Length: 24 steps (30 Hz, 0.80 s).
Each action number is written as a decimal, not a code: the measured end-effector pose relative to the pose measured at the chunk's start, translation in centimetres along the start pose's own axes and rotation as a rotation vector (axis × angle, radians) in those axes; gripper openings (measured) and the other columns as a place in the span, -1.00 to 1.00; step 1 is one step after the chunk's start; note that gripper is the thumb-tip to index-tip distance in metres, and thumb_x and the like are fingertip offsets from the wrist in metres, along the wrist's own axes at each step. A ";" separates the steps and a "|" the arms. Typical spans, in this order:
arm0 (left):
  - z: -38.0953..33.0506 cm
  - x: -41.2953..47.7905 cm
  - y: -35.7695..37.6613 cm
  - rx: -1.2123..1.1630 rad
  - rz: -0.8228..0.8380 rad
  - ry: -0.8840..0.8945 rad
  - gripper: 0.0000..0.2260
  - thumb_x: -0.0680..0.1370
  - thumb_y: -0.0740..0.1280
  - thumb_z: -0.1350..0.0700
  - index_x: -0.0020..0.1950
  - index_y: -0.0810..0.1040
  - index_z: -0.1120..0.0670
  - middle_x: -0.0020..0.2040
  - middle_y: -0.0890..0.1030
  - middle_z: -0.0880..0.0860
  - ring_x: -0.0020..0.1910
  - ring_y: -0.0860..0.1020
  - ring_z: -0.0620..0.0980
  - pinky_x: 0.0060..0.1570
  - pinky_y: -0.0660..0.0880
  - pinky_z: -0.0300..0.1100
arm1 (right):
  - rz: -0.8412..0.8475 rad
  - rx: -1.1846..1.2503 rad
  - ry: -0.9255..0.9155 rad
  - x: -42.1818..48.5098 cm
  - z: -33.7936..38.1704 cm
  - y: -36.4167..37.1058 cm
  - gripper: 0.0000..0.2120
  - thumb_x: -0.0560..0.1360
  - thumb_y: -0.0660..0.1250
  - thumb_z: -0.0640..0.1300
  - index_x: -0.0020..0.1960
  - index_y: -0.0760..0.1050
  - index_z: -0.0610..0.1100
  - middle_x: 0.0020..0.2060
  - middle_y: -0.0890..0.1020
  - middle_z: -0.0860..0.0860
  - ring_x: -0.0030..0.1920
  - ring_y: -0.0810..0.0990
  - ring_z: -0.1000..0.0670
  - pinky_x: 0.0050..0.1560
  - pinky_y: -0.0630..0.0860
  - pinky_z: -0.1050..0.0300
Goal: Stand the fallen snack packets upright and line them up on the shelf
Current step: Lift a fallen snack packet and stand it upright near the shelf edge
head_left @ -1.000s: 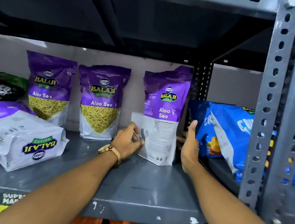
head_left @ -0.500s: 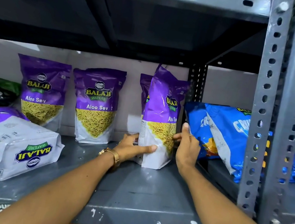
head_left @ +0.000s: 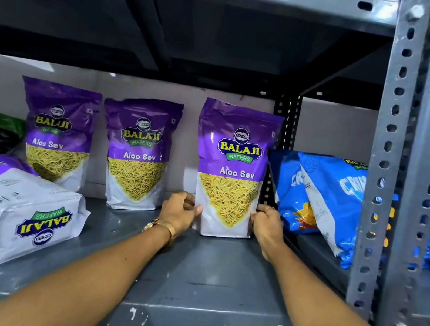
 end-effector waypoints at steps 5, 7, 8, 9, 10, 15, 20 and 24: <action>-0.6 -0.5 1.0 -0.162 0.207 -0.027 -0.89 0.56 0.33 0.11 -0.16 0.57 0.07 -0.17 0.57 0.13 -0.23 0.52 0.01 0.08 0.51 0.01 | -0.008 -0.056 0.020 0.6 0.4 -0.8 -0.77 0.43 0.17 -0.33 -0.07 0.55 -0.44 -0.22 0.56 -0.16 -0.14 0.51 -0.12 0.02 0.57 -0.17; -1.2 -1.2 0.8 -0.212 0.192 -0.070 -0.83 0.58 0.28 0.09 -0.06 0.57 0.17 -0.08 0.56 0.17 -0.14 0.55 0.09 0.00 0.61 0.09 | 0.024 -0.110 -0.011 -0.2 0.6 -0.7 -0.79 0.43 0.14 -0.32 -0.18 0.53 -0.36 -0.22 0.58 -0.21 -0.12 0.54 -0.17 -0.03 0.55 -0.11; -1.5 -1.7 0.4 -0.235 0.170 -0.100 -0.78 0.59 0.26 0.05 -0.05 0.56 0.20 -0.07 0.55 0.18 -0.18 0.56 0.10 -0.15 0.65 0.02 | 0.033 -0.143 -0.020 -0.9 0.9 -0.9 -0.80 0.44 0.12 -0.31 -0.17 0.52 -0.33 -0.16 0.61 -0.27 -0.06 0.57 -0.21 0.00 0.53 -0.08; -1.9 -2.1 0.0 -0.262 0.149 -0.120 -0.73 0.60 0.23 -0.01 -0.10 0.53 0.18 -0.11 0.55 0.19 -0.25 0.57 0.08 -0.32 0.64 -0.10 | 0.029 -0.191 -0.029 -1.6 1.4 -1.1 -0.81 0.46 0.12 -0.29 -0.14 0.49 -0.31 -0.05 0.62 -0.32 0.04 0.58 -0.25 0.07 0.50 -0.07; -2.3 -2.7 -0.3 -0.278 0.137 -0.132 -0.69 0.59 0.21 -0.07 -0.13 0.51 0.16 -0.16 0.56 0.19 -0.32 0.57 0.07 -0.45 0.61 -0.18 | 0.020 -0.248 -0.032 -2.4 1.9 -1.6 -0.83 0.48 0.12 -0.26 -0.09 0.47 -0.29 0.07 0.60 -0.35 0.14 0.55 -0.29 0.14 0.47 -0.06; -5.1 -5.1 -1.8 -0.146 0.079 0.003 -0.43 0.45 0.21 -0.35 -0.24 0.53 0.19 -0.31 0.60 0.24 -0.45 0.62 0.15 -0.50 0.61 -0.03 | -0.081 -0.440 -0.072 -5.5 4.4 -4.5 -0.63 0.60 0.08 -0.12 0.23 0.45 -0.36 0.26 0.50 -0.36 0.29 0.46 -0.34 0.21 0.41 -0.08; -7.7 -6.1 -2.3 0.263 -0.041 0.306 -0.19 0.34 0.05 -0.55 -0.41 0.47 0.24 -0.53 0.53 0.25 -0.43 0.63 0.20 -0.31 0.59 0.11 | -0.174 -0.367 -0.138 -9.1 4.3 -7.2 -0.58 0.63 0.06 -0.05 0.11 0.49 -0.38 0.14 0.55 -0.43 0.18 0.52 -0.37 0.08 0.42 -0.07; -9.1 -7.1 -2.2 0.245 -0.069 0.406 -0.30 0.37 0.09 -0.48 -0.56 0.28 0.15 -0.62 0.40 0.19 -0.53 0.50 0.16 -0.37 0.50 0.06 | -0.121 -0.126 -0.080 -9.2 2.5 -8.2 -0.47 0.46 0.06 0.18 0.03 0.53 -0.24 0.05 0.60 -0.37 0.08 0.57 -0.34 0.15 0.49 -0.19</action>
Point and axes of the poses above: each hand's wrist, its own x-axis towards the middle knuckle, its own y-axis out of the palm, z = x × y, the point moved 7 cm from there along x, towards the middle knuckle
